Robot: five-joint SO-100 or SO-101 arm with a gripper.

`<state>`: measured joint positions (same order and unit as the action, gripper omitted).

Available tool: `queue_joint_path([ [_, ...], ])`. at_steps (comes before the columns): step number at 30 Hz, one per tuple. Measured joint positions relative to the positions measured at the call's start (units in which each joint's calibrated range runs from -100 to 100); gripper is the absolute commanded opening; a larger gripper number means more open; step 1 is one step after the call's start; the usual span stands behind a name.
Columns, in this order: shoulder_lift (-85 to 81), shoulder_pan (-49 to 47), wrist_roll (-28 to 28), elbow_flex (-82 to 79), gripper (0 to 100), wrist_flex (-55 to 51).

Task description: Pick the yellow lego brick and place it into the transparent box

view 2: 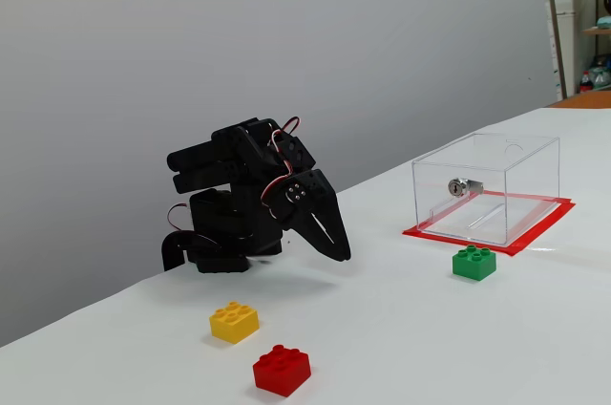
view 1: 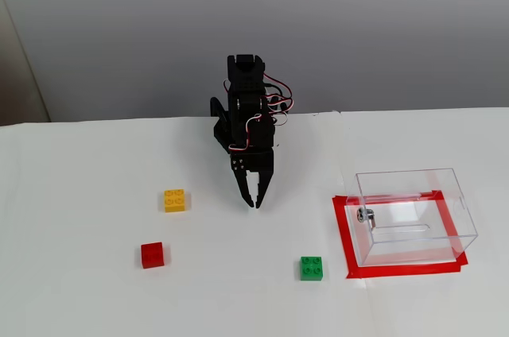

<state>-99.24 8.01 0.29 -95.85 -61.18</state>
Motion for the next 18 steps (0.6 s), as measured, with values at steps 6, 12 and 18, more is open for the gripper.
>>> queue_joint_path([
  [6,0.0,0.0,0.0,0.0,2,0.0],
  [12,0.0,0.0,0.0,0.0,2,0.0],
  [18,0.0,0.0,-0.2,0.0,2,0.0],
])
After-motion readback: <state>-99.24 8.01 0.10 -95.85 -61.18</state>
